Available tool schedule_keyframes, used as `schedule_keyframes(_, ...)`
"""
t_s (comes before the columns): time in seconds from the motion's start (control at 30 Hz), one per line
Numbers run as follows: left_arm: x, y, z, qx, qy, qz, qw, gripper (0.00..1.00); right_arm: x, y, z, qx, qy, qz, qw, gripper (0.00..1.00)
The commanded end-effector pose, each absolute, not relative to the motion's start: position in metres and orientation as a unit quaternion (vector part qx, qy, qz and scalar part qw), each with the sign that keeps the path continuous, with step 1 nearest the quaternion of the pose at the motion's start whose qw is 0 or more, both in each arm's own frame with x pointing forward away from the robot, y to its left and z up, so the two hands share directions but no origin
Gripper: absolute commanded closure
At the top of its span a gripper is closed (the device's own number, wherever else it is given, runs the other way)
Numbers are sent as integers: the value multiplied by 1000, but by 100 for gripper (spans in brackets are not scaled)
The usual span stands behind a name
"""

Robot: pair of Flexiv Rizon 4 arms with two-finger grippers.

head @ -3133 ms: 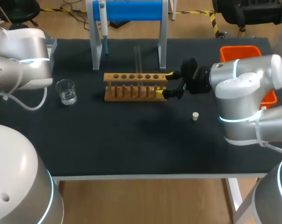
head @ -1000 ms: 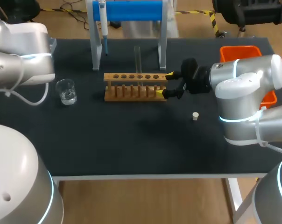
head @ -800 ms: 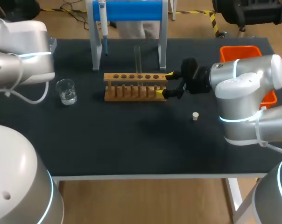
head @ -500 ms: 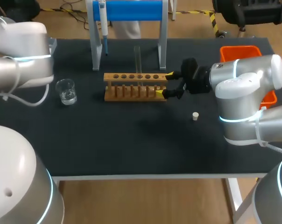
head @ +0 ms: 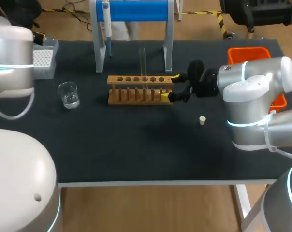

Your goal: Invert the test tube, pick up the pipette, mount the tip to pipette, aspirate from beaker and dispense into the tube, eject the tip, return the pipette, and cap with the stopper.

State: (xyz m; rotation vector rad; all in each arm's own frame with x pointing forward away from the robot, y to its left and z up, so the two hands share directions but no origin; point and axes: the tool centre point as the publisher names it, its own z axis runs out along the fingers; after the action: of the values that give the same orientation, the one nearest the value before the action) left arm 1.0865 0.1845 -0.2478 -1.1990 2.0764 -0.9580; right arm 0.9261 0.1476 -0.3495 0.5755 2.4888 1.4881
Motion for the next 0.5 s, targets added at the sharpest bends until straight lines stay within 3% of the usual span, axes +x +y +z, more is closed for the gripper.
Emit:
schedule_keyframes(0.03, 1083, 189, -240, -435, 789, -364, 237, 100, 926, 147, -349, 193, 839, 501, 92, 0)
schedule_keyframes(0.37, 1083, 189, -240, -435, 789, -364, 237, 100, 926, 147, -349, 193, 839, 501, 92, 0)
schedule_keyframes(0.5, 1063, 155, -216, -366, 828, -367, 216, 100, 926, 147, -349, 193, 839, 501, 92, 0)
